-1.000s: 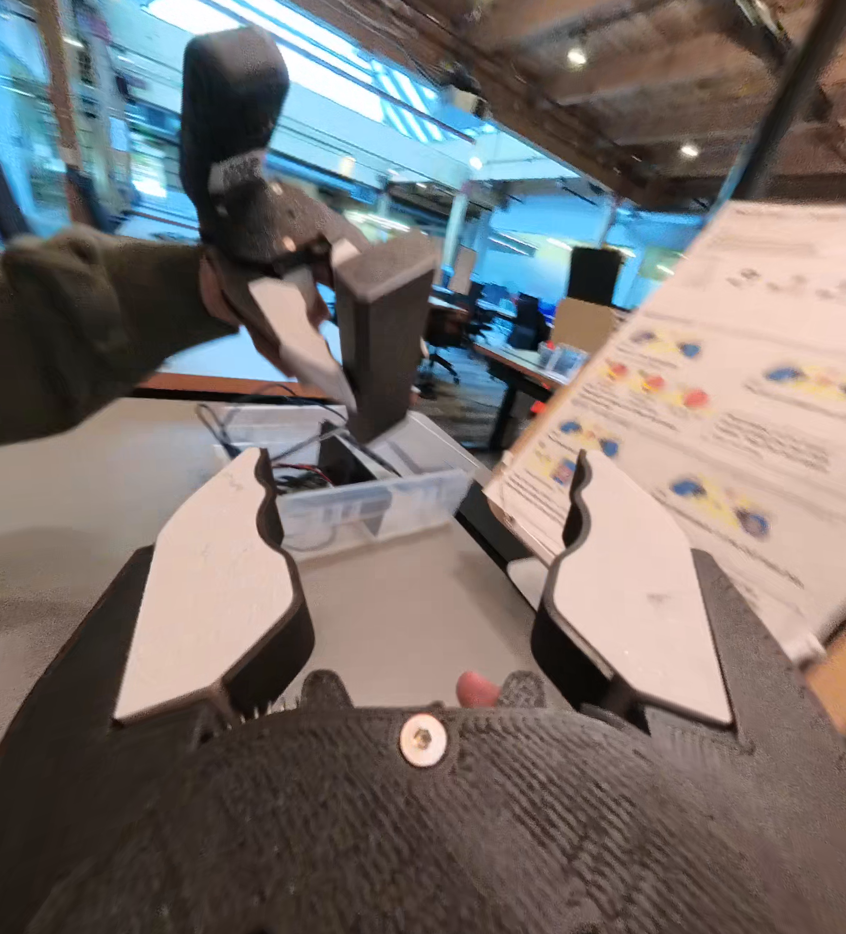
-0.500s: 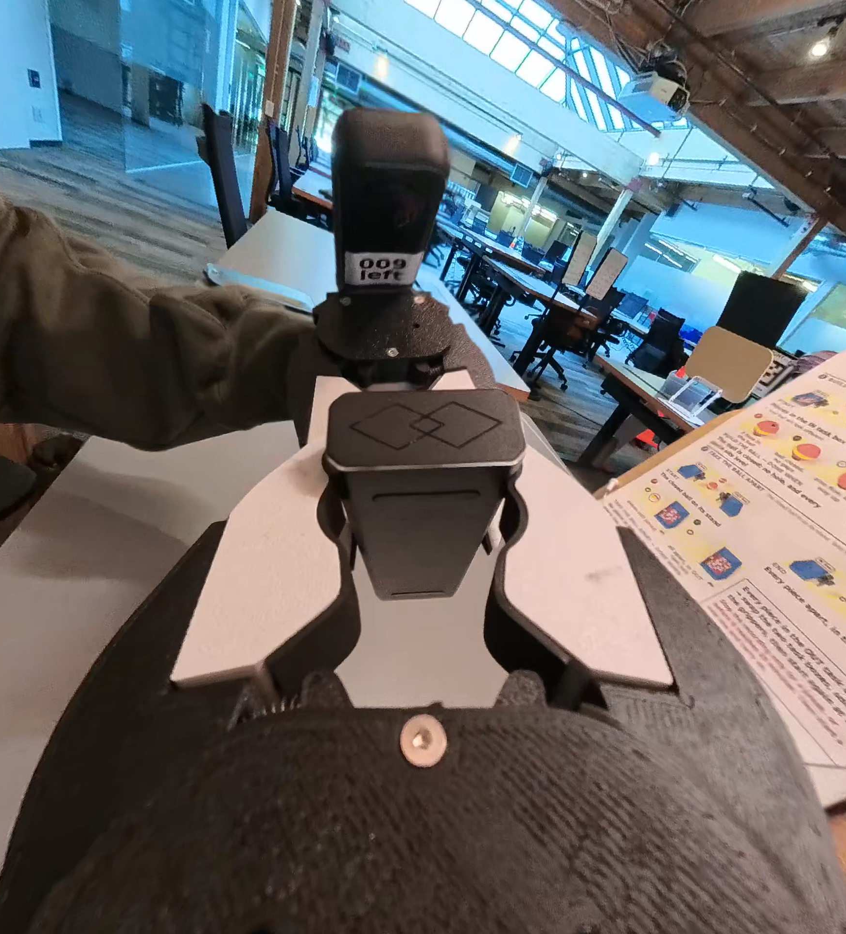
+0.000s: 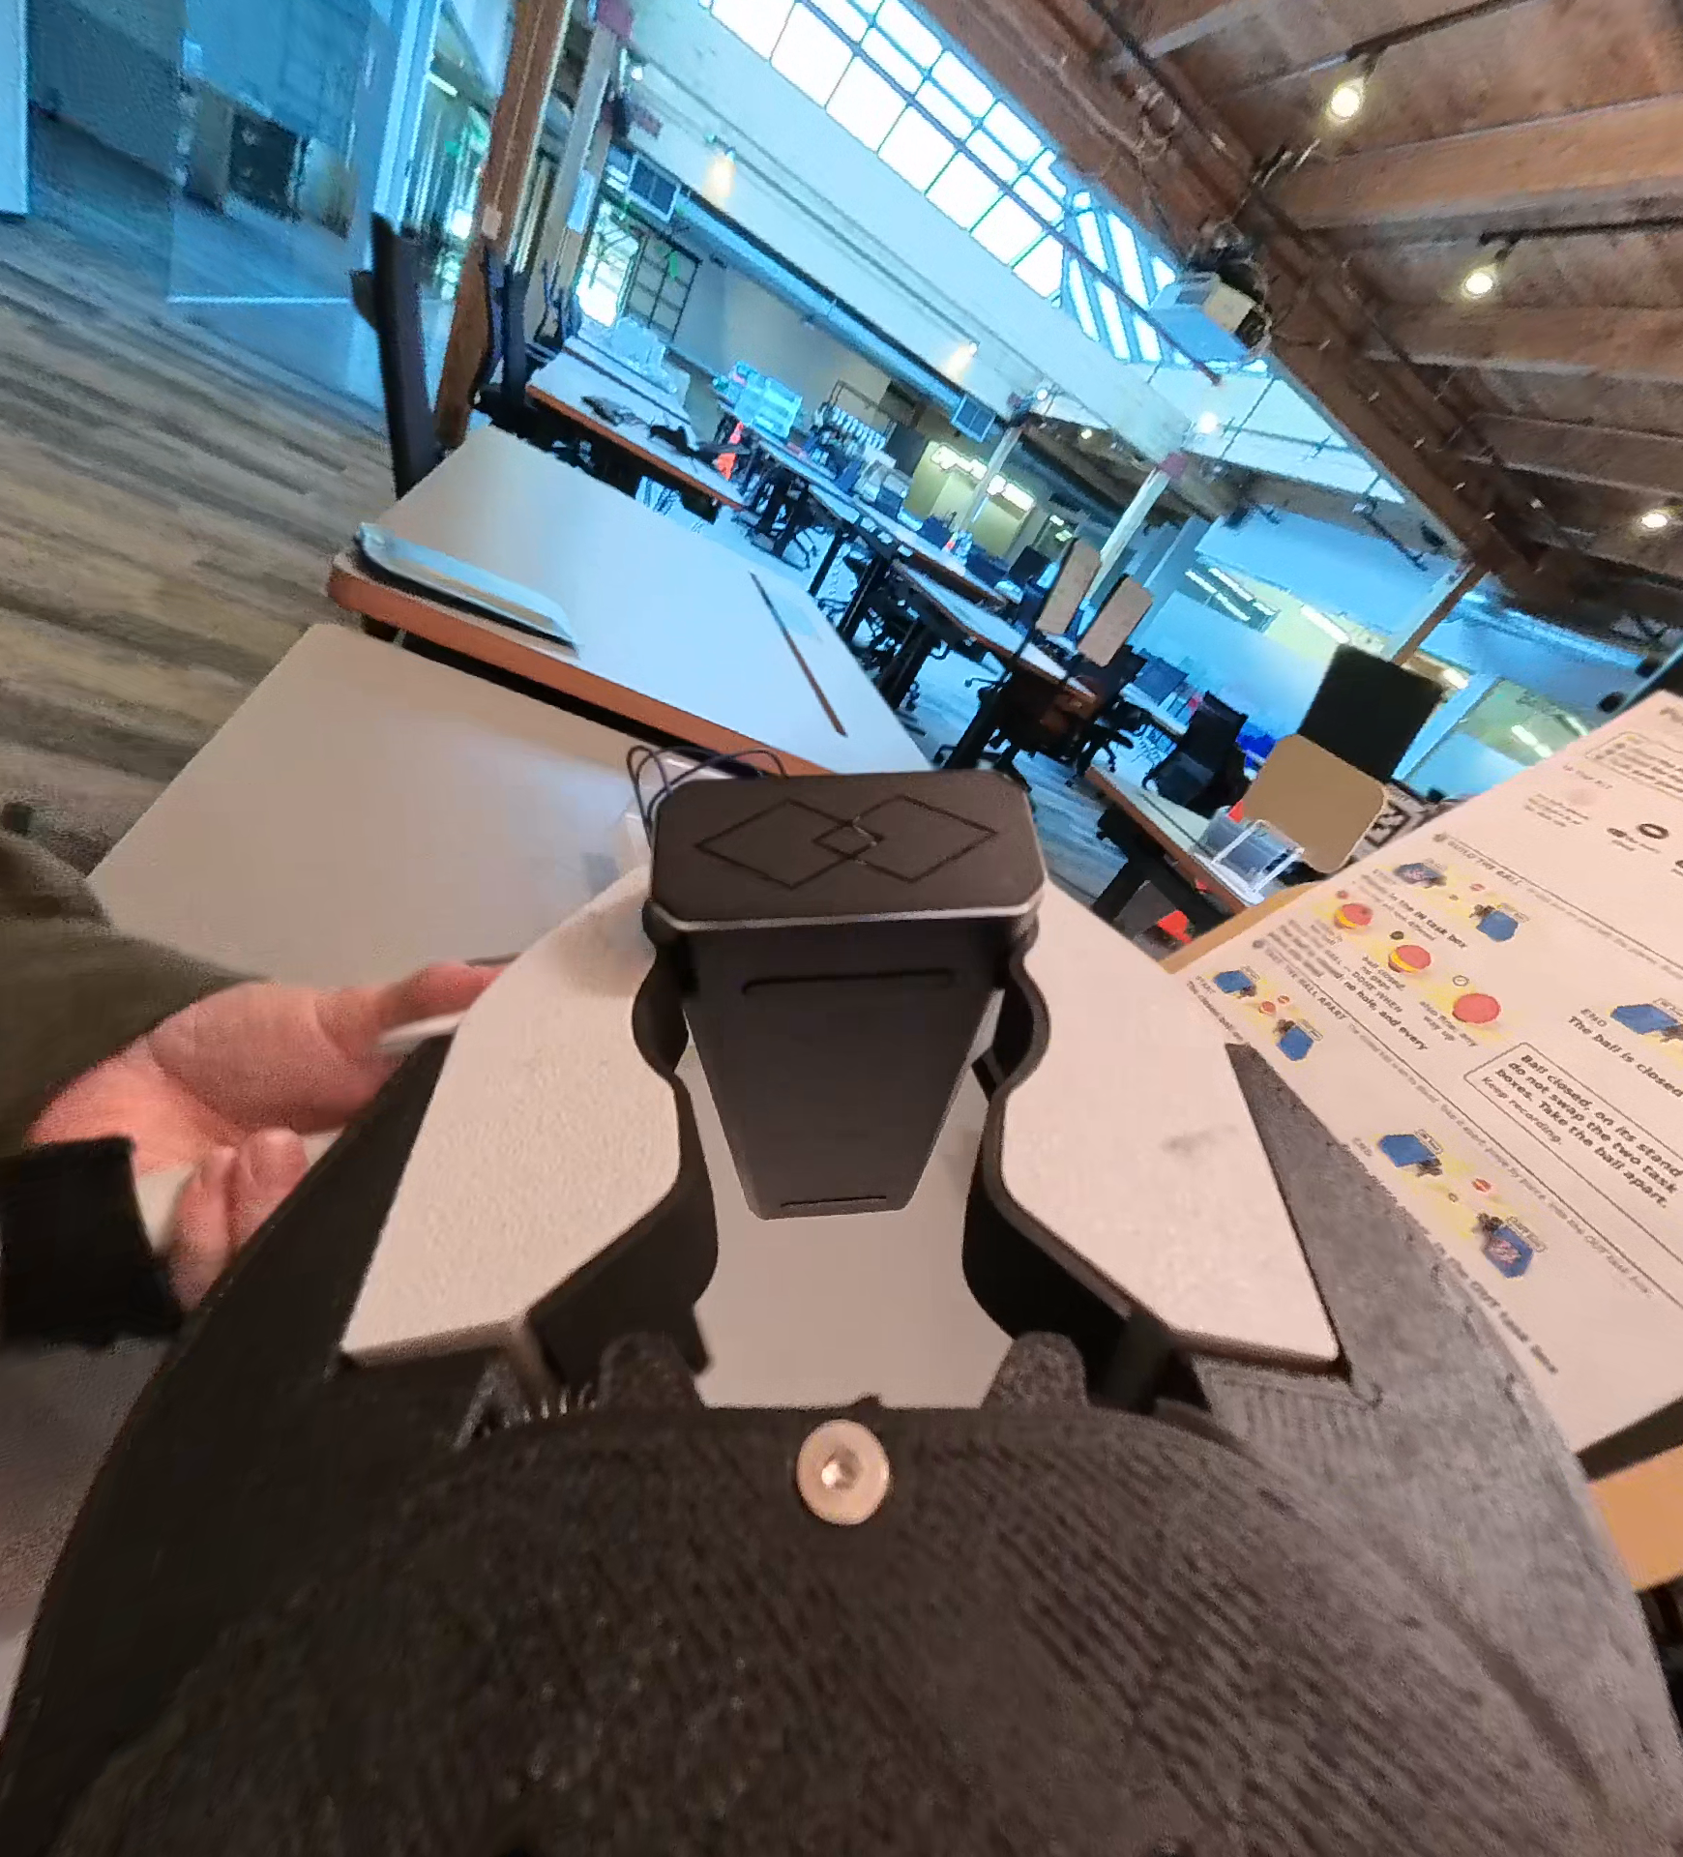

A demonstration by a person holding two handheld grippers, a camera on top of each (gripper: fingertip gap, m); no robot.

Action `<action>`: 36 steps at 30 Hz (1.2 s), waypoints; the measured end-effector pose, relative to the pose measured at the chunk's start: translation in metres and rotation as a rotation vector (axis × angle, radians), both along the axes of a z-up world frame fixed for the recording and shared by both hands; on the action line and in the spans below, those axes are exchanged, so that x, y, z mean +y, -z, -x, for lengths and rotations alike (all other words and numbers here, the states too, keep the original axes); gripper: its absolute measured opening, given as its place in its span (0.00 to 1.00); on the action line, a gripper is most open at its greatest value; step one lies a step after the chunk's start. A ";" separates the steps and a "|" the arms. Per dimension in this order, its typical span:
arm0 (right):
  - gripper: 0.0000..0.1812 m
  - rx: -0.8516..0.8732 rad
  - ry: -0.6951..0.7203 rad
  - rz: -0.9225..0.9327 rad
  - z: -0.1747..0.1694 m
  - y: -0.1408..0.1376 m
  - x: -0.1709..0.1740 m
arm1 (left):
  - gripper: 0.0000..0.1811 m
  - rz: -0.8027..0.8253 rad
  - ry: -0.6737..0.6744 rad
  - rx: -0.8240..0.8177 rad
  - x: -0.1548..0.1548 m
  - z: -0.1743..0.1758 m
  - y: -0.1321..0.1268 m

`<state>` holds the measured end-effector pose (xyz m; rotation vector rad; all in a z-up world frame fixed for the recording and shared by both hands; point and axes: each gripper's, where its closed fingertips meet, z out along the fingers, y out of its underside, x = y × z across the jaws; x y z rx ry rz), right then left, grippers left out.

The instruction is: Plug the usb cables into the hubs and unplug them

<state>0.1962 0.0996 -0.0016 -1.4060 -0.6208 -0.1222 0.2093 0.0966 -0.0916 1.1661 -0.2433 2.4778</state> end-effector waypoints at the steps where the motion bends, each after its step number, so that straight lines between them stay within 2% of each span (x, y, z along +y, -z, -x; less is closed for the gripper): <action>1: 0.33 0.006 0.011 -0.015 0.005 0.004 0.000 | 0.44 0.071 0.001 -0.027 0.000 -0.003 -0.005; 3: 0.33 0.027 0.058 -0.031 0.009 0.015 -0.001 | 0.40 0.134 0.011 -0.074 -0.002 -0.009 -0.015; 4: 0.33 0.030 0.080 -0.030 0.010 0.020 -0.002 | 0.36 0.154 0.013 -0.098 -0.003 -0.011 -0.020; 5: 0.34 0.034 0.105 -0.026 0.010 0.025 -0.005 | 0.27 0.165 0.004 -0.120 -0.002 -0.012 -0.023; 8: 0.34 0.074 0.183 -0.029 0.000 0.031 -0.017 | 0.24 0.138 0.000 -0.113 -0.006 -0.019 -0.022; 10: 0.34 0.069 0.242 0.038 -0.007 0.042 -0.024 | 0.21 0.088 -0.020 -0.125 -0.005 -0.020 -0.023; 13: 0.33 0.054 0.308 0.131 -0.017 0.059 -0.035 | 0.19 -0.120 -0.081 -0.170 -0.001 -0.018 -0.034; 15: 0.35 0.189 0.232 0.158 -0.010 0.057 -0.043 | 0.16 -0.274 -0.120 -0.247 0.003 -0.014 -0.050; 18: 0.39 0.454 0.130 0.209 -0.012 0.050 -0.056 | 0.16 -0.632 -0.119 -0.334 0.004 -0.012 -0.064; 21: 0.35 0.651 0.108 0.293 -0.025 0.060 -0.054 | 0.16 -1.069 -0.059 -0.439 -0.003 -0.010 -0.064; 23: 0.34 0.693 0.071 0.394 -0.017 0.079 -0.045 | 0.16 -1.231 0.015 -0.525 -0.009 -0.004 -0.067; 24: 0.39 0.688 0.070 0.436 -0.013 0.090 -0.038 | 0.16 -1.278 0.039 -0.558 -0.012 -0.001 -0.069; 25: 0.38 0.682 0.048 0.427 -0.008 0.092 -0.032 | 0.16 -1.325 0.055 -0.587 -0.015 0.000 -0.071; 27: 0.30 0.683 0.011 0.351 0.001 0.086 -0.021 | 0.16 -1.400 0.094 -0.622 -0.020 0.002 -0.069; 28: 0.18 0.668 0.037 0.297 -0.001 0.083 -0.016 | 0.16 -1.422 0.112 -0.616 -0.022 0.001 -0.066; 31: 0.16 0.604 0.058 0.213 0.002 0.086 -0.010 | 0.15 -1.409 0.117 -0.623 -0.024 0.004 -0.066; 34: 0.15 0.517 0.196 0.104 -0.007 0.088 -0.011 | 0.18 -1.411 0.111 -0.557 -0.019 0.001 -0.061; 36: 0.15 0.454 0.328 0.049 -0.023 0.089 -0.013 | 0.23 -1.484 -0.012 -0.457 -0.012 -0.013 -0.058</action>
